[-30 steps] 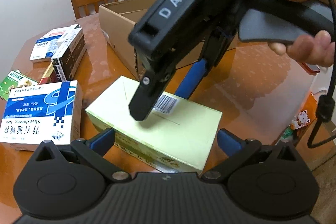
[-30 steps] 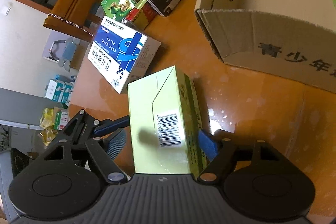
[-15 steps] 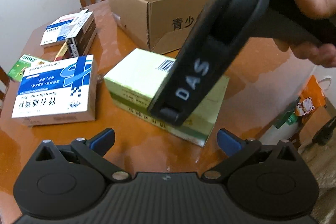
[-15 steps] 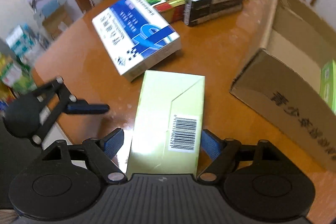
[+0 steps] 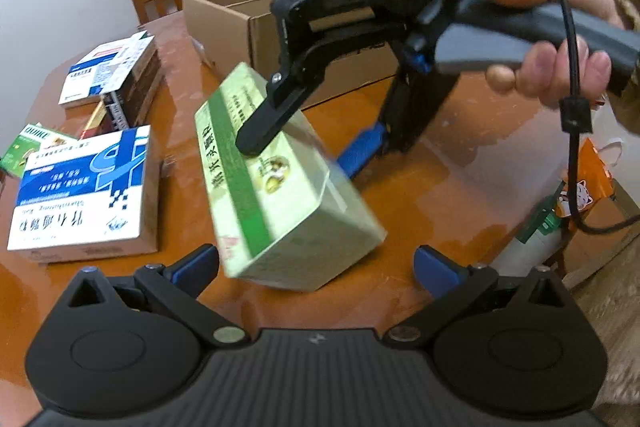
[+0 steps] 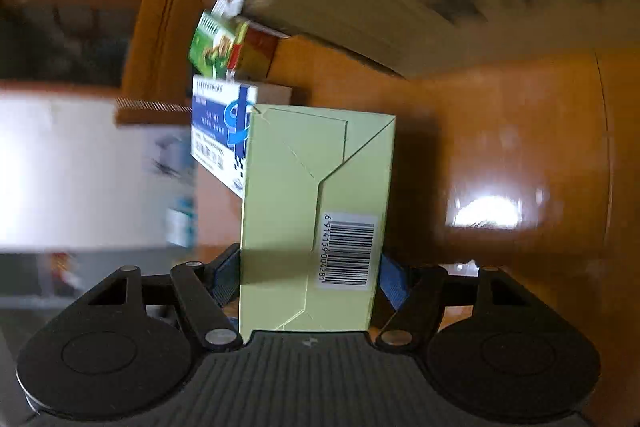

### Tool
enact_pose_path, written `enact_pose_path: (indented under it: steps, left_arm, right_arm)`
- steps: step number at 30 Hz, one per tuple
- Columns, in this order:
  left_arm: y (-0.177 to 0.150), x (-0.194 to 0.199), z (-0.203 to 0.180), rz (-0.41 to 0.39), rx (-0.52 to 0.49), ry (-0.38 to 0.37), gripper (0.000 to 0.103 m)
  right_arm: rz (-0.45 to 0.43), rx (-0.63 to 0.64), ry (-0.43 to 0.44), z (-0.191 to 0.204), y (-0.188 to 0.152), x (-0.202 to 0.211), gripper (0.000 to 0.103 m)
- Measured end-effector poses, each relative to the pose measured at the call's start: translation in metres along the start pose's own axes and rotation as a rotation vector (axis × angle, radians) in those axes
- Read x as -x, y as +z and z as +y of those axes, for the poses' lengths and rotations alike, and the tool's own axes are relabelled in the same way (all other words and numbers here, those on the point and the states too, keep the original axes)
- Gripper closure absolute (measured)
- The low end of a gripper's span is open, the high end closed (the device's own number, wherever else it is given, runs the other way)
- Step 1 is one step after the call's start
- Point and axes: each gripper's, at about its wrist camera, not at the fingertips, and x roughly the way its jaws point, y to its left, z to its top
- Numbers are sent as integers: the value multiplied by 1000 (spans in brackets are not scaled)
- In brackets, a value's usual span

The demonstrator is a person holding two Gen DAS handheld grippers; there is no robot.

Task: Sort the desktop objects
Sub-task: 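Lower the pale green box toward the table in front of the left tool, then set the pale green box on the table and open the right gripper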

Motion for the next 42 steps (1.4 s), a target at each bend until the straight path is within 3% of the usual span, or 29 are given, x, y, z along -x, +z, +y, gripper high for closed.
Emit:
enact_pose_path:
  steps: [4, 7, 11, 14, 29, 42]
  left_arm:
    - [6, -2, -1, -6, -6, -19, 0]
    - [9, -4, 1, -9, -9, -42, 0]
    - [13, -7, 3, -20, -6, -38, 0]
    - [18, -9, 9, -31, 55, -31, 0]
    - [11, -14, 14, -5, 178, 31, 0]
    - [11, -20, 9, -48, 174, 142, 0]
  right_arm:
    - [-15, -90, 90, -22, -7, 3, 28]
    - [-32, -103, 98, -27, -10, 6, 28]
    - [-37, -76, 55, -18, -9, 12, 26]
    - [-40, -44, 18, -11, -7, 10, 26]
    - [-34, -27, 2, -12, -3, 9, 25]
    - [-43, -5, -11, -12, -4, 10, 24]
